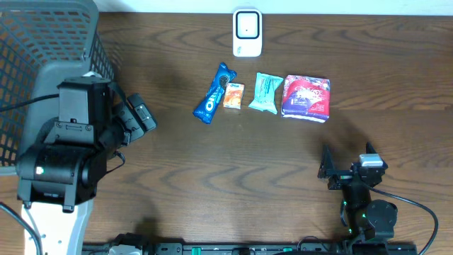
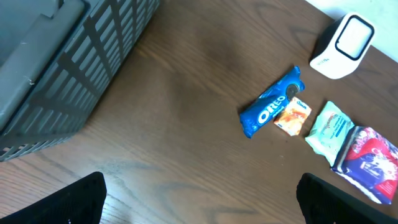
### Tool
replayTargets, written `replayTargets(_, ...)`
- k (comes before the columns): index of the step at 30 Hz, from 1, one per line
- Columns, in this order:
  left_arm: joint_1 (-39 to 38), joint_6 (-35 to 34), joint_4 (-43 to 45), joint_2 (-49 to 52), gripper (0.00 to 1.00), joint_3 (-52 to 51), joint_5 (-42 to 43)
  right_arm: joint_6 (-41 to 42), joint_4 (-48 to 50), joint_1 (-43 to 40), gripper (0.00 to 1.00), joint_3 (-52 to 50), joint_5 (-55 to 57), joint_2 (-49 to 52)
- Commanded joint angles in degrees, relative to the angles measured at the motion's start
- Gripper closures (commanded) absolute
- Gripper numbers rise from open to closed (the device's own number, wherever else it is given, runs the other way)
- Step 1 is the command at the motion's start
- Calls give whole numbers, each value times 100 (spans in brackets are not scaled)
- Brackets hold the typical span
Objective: Scan the item barcode
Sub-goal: 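Retract the left gripper back beside the basket, then reach the right gripper to the purple pad pack and grasp it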
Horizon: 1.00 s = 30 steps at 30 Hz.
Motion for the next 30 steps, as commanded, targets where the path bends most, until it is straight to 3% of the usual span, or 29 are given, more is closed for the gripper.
replayTargets(1,26,13,-26,50,2,39,-94,-81,28,-48,1,-9,70,-31)
replayTargets(4,26,13,-26,61,2,39,-94,229,485,-50,1,-9,-186,-31)
replayTargets(12,26,15,-26,61,2,39,-94,3093,1051,-50,1,-9,-3126,-31)
replayTargets(16,26,13,-26,61,2,39,-94,3652,1235,-52,1,-9,-3289,-31)
replayTargets(19,26,13,-26,61,2,39,-94,4148,2079,-50,1,-9,-3429,-31)
replayTargets(21,26,13,-26,61,2,39,-94,4153,2747,-52,1,2,-3464,-31)
replayTargets(24,26,13,-26,61,2,39,-94,4133,2662,-83,1,256,-3340,2)
replayTargets(26,26,15,-26,61,2,39,-94,3899,2186,-131,1,601,-3287,127)
replayTargets(30,26,13,-26,61,2,39,-94,2559,446,-203,1,1814,-3191,844)
